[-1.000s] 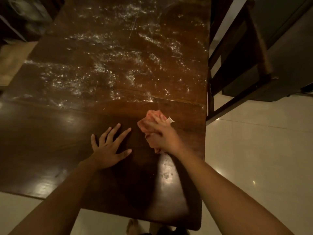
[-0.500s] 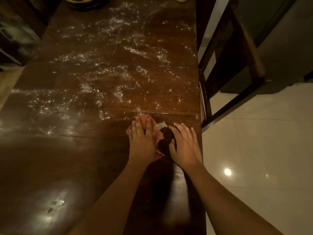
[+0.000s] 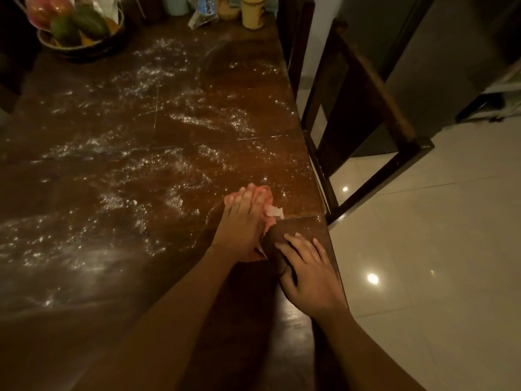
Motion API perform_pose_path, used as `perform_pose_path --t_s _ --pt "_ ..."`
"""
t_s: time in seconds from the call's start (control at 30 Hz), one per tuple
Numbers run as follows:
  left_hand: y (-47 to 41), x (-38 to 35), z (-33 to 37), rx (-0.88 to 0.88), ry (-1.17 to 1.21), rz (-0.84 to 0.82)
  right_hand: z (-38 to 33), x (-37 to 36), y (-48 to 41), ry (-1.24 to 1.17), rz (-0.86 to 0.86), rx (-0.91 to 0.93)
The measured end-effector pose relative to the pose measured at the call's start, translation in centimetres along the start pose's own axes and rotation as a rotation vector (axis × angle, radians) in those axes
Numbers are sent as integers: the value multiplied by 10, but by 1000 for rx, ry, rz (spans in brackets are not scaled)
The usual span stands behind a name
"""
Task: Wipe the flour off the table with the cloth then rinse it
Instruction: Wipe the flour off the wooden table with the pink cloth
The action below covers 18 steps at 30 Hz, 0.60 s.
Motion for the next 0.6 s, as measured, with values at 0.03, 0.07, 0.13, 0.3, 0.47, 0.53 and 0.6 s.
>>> perform_pose_path --t_s 0.03,0.07,0.13,0.3,0.47,0.53,0.6 --pt "-7 2 -6 53 -10 9 0 1 0 -4 16 -6" --pt "-14 4 -8 125 -20 18 -1 1 1 -9 34 -11" --pt "-27 5 -4 243 -35 44 0 1 3 -13 75 -32" --pt "-51 -14 22 105 12 23 3 5 1 -13 175 -77" --pt "-31 -26 30 -479 -86 -172 1 7 4 41 155 -76" --pt "-39 -20 10 -450 -92 -114 1 8 4 41 150 -91" --pt "-55 -10 -12 -109 7 11 1 8 3 45 139 -104"
Point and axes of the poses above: each hand's wrist, its own y-axis away from the middle knuckle, its own x-axis out of the back of the hand, z = x × y, the point moved 7 cm from there along -y, towards the middle knuckle, and after that the axes turned 15 degrees about z, right-handed, at the moved point
